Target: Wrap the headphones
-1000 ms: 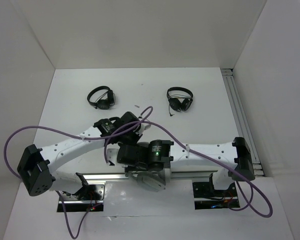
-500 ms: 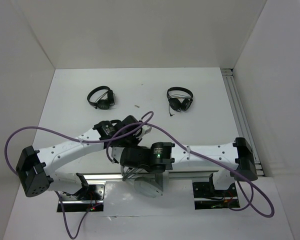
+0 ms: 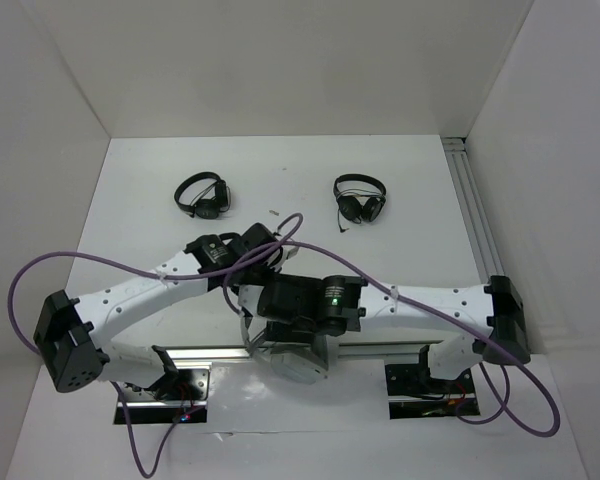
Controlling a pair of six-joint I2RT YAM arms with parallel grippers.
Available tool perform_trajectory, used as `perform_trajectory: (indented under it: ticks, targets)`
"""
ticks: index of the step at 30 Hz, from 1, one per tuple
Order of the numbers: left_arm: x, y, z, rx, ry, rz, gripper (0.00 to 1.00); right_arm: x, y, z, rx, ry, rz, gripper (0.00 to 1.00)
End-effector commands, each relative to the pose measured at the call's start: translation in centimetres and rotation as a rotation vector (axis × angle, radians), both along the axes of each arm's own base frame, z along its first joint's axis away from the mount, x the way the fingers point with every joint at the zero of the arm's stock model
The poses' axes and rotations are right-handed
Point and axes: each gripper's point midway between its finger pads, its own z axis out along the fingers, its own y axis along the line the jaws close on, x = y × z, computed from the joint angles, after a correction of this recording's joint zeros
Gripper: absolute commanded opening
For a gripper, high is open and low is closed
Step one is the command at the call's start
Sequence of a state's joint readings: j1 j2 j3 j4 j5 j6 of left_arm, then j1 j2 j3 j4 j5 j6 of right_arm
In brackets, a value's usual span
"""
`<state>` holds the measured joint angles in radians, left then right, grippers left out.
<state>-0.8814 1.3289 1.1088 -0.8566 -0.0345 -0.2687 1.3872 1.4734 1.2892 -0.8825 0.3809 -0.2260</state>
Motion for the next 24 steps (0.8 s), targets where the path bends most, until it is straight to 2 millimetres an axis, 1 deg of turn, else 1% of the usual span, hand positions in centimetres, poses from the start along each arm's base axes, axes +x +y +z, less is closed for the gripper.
perform_trajectory:
  ticks: [1, 2, 3, 4, 5, 6, 7, 8, 9, 10, 12, 13, 15, 16, 17, 19, 20, 21, 22, 23, 24]
  targets:
    - [-0.9, 0.3, 1.4, -0.022, 0.042, 0.038, 0.00, 3.8, -2.5, 2.4, 0.124, -0.044, -0.232, 0.91]
    - [-0.6, 0.6, 1.4, -0.022, 0.042, 0.053, 0.00, 4.3, -2.8, 2.4, 0.124, -0.045, -0.247, 0.91]
    - [-0.5, 0.4, 1.7, -0.030, 0.036, 0.053, 0.00, 4.5, -3.0, 2.9, 0.152, -0.051, -0.256, 0.91]
    - [-0.4, 0.8, 1.7, -0.022, 0.043, 0.067, 0.00, 4.8, -3.3, 3.1, 0.158, -0.049, -0.260, 0.91]
    - [-0.1, 0.7, 1.7, -0.027, 0.049, 0.074, 0.00, 4.8, -3.3, 3.2, 0.167, -0.051, -0.260, 0.91]
    - [-0.1, 0.7, 1.7, -0.027, 0.049, 0.074, 0.00, 5.1, -3.7, 3.7, 0.184, -0.056, -0.274, 0.92]
    - [-0.1, 0.8, 1.7, -0.017, 0.058, 0.075, 0.00, 5.5, -4.2, 3.4, 0.175, -0.055, -0.289, 0.92]
    - [0.3, 1.2, 1.7, -0.009, 0.048, 0.094, 0.00, 5.4, -4.0, 3.9, 0.201, -0.053, -0.284, 0.93]
    - [0.7, 1.5, 1.7, -0.003, 0.041, 0.109, 0.00, 5.7, -4.2, 5.0, 0.233, -0.062, -0.295, 0.93]
    - [0.7, 1.5, 1.7, -0.003, 0.041, 0.109, 0.00, 5.6, -4.3, 5.3, 0.244, -0.064, -0.295, 1.00]
    - [1.4, 1.8, 1.7, -0.010, 0.035, 0.136, 0.00, 6.0, -3.8, 7.4, 0.322, -0.075, -0.297, 1.00]
    - [1.6, 1.6, 1.8, -0.021, 0.025, 0.136, 0.00, 6.0, -3.7, 8.6, 0.368, -0.086, -0.296, 1.00]
    - [2.6, 2.1, 1.9, -0.032, 0.021, 0.186, 0.00, 6.1, -3.5, 10.7, 0.433, -0.102, -0.294, 1.00]
    - [2.9, 2.4, 1.9, -0.032, 0.020, 0.201, 0.00, 6.2, -3.7, 11.8, 0.468, -0.120, -0.301, 1.00]
    - [3.8, 3.0, 1.9, -0.032, 0.006, 0.243, 0.00, 6.3, -3.6, 12.8, 0.504, -0.128, -0.301, 1.00]
    - [4.6, 3.6, 1.8, -0.023, -0.007, 0.284, 0.00, 6.2, -3.7, 14.5, 0.564, -0.142, -0.299, 1.00]
    - [5.4, 3.9, 1.9, -0.022, -0.032, 0.321, 0.00, 6.3, -3.5, 15.7, 0.606, -0.152, -0.298, 1.00]
    - [6.3, 4.4, 2.0, -0.029, -0.051, 0.351, 0.00, 6.1, -3.4, 16.2, 0.625, -0.154, -0.281, 1.00]
    - [6.3, 4.8, 1.7, -0.024, -0.041, 0.372, 0.00, 6.0, -3.3, 16.7, 0.649, -0.152, -0.272, 1.00]
    - [7.0, 5.0, 1.5, -0.021, -0.054, 0.400, 0.00, 6.0, -3.4, 17.4, 0.676, -0.158, -0.271, 1.00]
    - [7.3, 6.0, 1.1, -0.005, -0.052, 0.431, 0.00, 6.1, -3.0, 17.8, 0.703, -0.165, -0.270, 1.00]
